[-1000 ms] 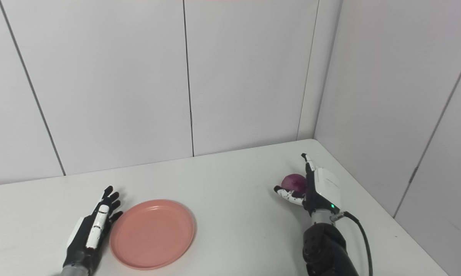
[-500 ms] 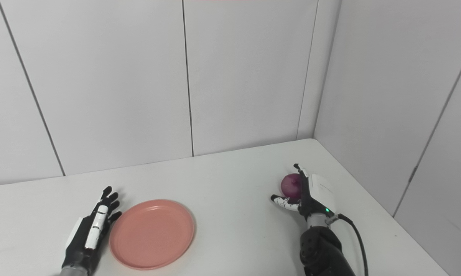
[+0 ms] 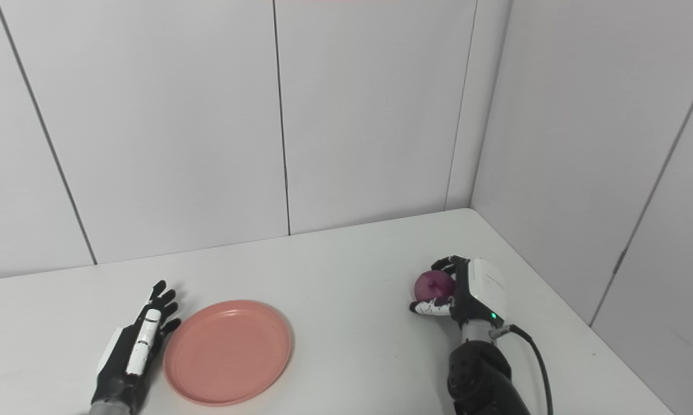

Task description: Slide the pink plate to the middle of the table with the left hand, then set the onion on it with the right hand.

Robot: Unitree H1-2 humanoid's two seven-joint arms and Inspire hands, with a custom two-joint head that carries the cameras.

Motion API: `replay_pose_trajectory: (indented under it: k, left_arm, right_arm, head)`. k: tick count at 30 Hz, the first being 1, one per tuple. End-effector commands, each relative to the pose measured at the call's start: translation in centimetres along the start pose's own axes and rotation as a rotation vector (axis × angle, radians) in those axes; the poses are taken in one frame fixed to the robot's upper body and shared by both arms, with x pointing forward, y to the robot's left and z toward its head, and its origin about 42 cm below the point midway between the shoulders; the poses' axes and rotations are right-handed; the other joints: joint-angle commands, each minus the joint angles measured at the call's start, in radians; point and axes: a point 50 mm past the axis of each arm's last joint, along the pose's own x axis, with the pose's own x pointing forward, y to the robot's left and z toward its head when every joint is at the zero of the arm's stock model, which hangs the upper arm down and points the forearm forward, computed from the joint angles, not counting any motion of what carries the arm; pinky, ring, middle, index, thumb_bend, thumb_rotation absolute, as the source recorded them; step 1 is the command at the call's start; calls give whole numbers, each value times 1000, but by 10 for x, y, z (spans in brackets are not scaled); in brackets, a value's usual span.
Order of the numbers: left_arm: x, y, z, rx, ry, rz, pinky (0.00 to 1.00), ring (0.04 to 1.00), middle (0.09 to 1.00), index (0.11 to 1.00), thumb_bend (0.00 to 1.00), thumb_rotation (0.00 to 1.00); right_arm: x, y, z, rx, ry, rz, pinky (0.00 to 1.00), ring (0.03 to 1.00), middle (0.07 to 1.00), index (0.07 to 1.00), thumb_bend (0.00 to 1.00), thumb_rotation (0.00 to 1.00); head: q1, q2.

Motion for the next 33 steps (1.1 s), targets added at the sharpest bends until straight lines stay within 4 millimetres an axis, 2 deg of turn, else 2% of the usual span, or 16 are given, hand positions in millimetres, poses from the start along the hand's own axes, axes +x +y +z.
replay_pose_trajectory:
  k: [1,8,14,22,33]
  left_arm:
    - [-9,6,-12,13,25,19,962,964,974,978,539,1000]
    - [-9,4,-10,13,24,19,958,961,972,976,536,1000]
    - [-10,1,-8,23,23,20,948,950,965,969,527,1000]
    - [-11,-5,-7,17,36,27,947,948,961,964,546,1000]
    - [-11,-17,-1,-1,44,33,939,949,973,971,524,1000]
  right_arm:
    - [16,-19,27,57,-99,-92,372,401,483,536,513,0]
    - [14,-22,31,70,-140,-132,282,371,457,539,510,0]
    - [5,-24,51,137,-223,-146,306,377,473,540,510,0]
    - [-14,-20,80,215,-353,-103,413,422,509,520,514,0]
    - [-55,12,114,302,-540,56,420,426,490,524,515,0]
  head:
    - [4,0]
    - [14,-1]
    - [24,-1]
    - [68,2]
    - [114,5]
